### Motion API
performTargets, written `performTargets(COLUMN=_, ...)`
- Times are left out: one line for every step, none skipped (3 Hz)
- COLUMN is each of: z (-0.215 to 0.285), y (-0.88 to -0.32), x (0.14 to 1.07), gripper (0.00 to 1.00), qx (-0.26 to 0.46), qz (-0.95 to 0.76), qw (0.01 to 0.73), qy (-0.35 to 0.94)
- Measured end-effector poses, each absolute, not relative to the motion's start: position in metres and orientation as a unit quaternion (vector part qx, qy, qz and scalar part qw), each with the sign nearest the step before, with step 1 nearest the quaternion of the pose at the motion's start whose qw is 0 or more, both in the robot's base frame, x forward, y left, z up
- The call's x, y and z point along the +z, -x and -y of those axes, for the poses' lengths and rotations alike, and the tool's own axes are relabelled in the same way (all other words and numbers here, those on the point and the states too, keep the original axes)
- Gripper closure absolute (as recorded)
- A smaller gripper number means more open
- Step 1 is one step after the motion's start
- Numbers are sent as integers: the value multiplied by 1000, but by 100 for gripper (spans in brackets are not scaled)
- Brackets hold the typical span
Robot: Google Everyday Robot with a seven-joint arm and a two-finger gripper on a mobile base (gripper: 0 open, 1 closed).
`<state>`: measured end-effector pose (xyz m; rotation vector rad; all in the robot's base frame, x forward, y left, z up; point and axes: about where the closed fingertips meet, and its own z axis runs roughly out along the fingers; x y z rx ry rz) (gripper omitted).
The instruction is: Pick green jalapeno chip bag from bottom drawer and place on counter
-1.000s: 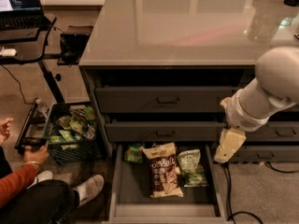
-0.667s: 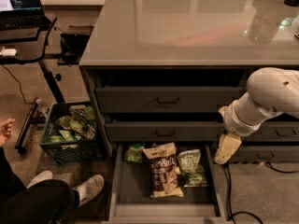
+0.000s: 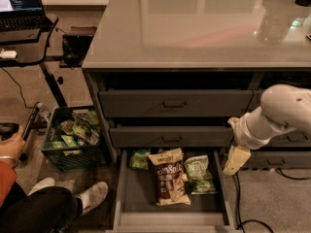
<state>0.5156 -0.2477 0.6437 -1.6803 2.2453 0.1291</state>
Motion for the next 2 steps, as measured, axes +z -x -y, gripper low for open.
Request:
performTargets(z=258, y=-535, x=589, gripper=0, qx=63, qz=-784, qw=195, qy=586)
performTargets(z=263, y=-552, x=535, gripper=0, qx=74, qz=-777, qw=220, qy=585)
